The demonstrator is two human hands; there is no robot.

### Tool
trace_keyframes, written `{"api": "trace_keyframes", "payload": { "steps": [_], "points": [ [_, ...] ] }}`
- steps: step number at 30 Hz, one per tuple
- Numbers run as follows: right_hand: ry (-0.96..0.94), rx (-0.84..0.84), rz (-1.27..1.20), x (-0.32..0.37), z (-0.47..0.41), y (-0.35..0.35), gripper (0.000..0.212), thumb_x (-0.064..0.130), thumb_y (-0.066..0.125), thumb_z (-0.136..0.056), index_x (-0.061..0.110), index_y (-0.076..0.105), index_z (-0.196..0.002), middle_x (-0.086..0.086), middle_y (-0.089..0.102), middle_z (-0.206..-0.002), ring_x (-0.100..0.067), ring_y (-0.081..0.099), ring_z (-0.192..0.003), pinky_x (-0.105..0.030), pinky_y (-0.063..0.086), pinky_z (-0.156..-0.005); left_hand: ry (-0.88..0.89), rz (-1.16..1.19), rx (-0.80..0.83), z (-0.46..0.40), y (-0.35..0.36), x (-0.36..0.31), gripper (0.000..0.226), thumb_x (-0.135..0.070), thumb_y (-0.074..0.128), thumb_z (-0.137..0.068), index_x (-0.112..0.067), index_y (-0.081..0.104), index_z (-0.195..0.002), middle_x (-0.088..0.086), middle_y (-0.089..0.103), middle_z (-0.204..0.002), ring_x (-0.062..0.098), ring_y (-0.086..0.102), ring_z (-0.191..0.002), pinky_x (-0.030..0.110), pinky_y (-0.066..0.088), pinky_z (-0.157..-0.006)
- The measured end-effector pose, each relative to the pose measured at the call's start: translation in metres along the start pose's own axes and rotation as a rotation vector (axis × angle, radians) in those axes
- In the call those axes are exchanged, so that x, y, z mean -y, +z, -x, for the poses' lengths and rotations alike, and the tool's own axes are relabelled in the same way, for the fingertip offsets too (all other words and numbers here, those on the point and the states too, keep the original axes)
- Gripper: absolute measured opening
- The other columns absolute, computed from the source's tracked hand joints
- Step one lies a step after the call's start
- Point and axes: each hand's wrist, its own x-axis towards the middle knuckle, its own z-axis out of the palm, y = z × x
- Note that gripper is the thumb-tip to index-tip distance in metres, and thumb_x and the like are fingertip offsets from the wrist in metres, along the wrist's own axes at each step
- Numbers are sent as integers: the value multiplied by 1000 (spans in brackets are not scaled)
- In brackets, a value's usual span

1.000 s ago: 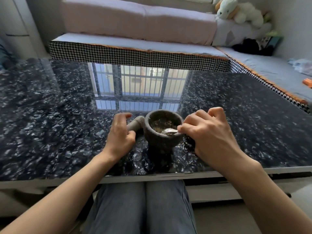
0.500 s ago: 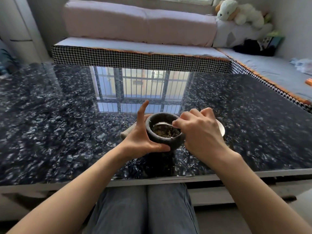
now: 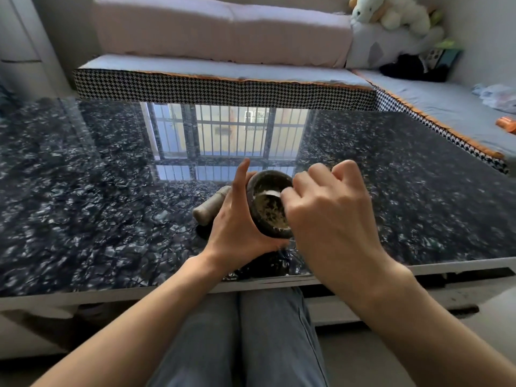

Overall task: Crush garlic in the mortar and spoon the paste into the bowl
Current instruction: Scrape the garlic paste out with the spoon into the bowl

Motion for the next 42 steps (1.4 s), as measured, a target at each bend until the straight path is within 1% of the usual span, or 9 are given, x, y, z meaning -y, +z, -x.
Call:
{"api": "trace_keyframes", "payload": {
  "steps": [2,5,9,14,19,26,34,39,42],
  "points": [
    [-56,-14,58,4,5,0,51,-8,12,-83,8,48,-51,-2,43,-52,-21,46,-55,-33,23,-65,-24,-22,-3,0,1,-2,116,-58,69,-51,-41,-7,-137,-8,40,-139,7,41,-122,22,29,-95],
    [-130,10,102,-4,14,3,38,-3,25,-77,10,51,-52,0,45,-54,-21,50,-59,-35,24,-68,0,-58,20,1,3,-2,121,-60,70,-48,-36,-5,-139,-6,37,-140,5,35,-124,20,25,-99],
    [-10,66,43,-21,18,2,33,4,29,-73,11,58,-60,-2,57,-62,-24,54,-66,-35,24,-73,36,-126,16,0,5,2,129,-42,86,-47,-23,5,-144,0,39,-141,13,35,-129,20,23,-102],
    [87,23,31,-20,16,11,38,5,29,-72,10,66,-70,-2,61,-66,-26,55,-70,-34,26,-73,69,-110,37,2,3,3,125,-44,86,-47,-32,5,-141,-4,41,-138,9,34,-128,21,24,-104],
    [-93,-42,79,-8,48,15,25,-1,45,-85,7,63,-69,-3,53,-62,-24,53,-64,-35,30,-71,65,-67,28,5,-2,8,120,-35,89,-47,-34,9,-137,-16,36,-132,-6,31,-122,1,18,-98],
    [55,-35,0,-33,30,26,22,1,50,-78,6,68,-89,-3,64,-74,-27,56,-73,-36,29,-72,138,-57,56,7,-4,12,117,-51,77,-49,-15,15,-142,-5,40,-135,9,37,-128,16,26,-106],
    [-46,90,-55,-30,46,25,35,6,33,-74,12,68,-74,-1,63,-71,-25,57,-74,-37,27,-73,112,-28,25,7,-7,21,120,-48,80,-51,-10,13,-143,6,43,-136,20,41,-128,49,36,-104],
    [44,52,-68,-27,29,28,28,0,46,-70,10,69,-84,-3,64,-75,-26,56,-75,-36,27,-72,118,-41,35,9,-5,17,117,-50,78,-49,-14,14,-142,2,42,-136,15,39,-128,37,33,-107],
    [-18,95,-56,-23,41,31,28,4,41,-74,10,68,-78,-2,63,-72,-25,57,-74,-37,27,-71,116,-47,26,9,-6,16,118,-52,77,-49,-16,14,-142,-1,42,-135,13,40,-127,27,31,-106]
  ]
}}
